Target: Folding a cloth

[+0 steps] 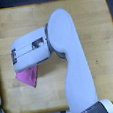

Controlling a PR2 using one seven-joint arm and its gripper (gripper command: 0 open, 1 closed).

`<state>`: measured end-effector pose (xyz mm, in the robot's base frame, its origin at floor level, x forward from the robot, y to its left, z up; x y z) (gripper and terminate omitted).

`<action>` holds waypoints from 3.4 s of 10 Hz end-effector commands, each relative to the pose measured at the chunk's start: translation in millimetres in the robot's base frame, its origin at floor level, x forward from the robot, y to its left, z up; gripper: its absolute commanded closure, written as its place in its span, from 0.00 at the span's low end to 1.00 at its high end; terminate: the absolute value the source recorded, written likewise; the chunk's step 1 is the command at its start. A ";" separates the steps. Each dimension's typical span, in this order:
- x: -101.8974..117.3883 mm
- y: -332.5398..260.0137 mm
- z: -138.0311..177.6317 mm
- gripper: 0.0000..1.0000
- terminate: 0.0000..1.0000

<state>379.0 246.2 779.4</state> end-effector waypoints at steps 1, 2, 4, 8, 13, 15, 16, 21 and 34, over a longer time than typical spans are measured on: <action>19.4 38.6 -17.9 1.00 0.00; 26.0 38.7 -21.4 1.00 0.00; 33.2 40.8 -27.0 1.00 0.00; 22.5 48.8 -30.9 1.00 0.00; 27.6 59.7 -34.7 0.00 0.00; 33.2 66.4 -37.5 0.00 0.00; 35.1 65.0 -37.1 0.00 0.00; 39.3 58.8 -31.8 0.00 0.00; 121.1 7.8 83.9 0.00 0.00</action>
<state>436.4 289.8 779.7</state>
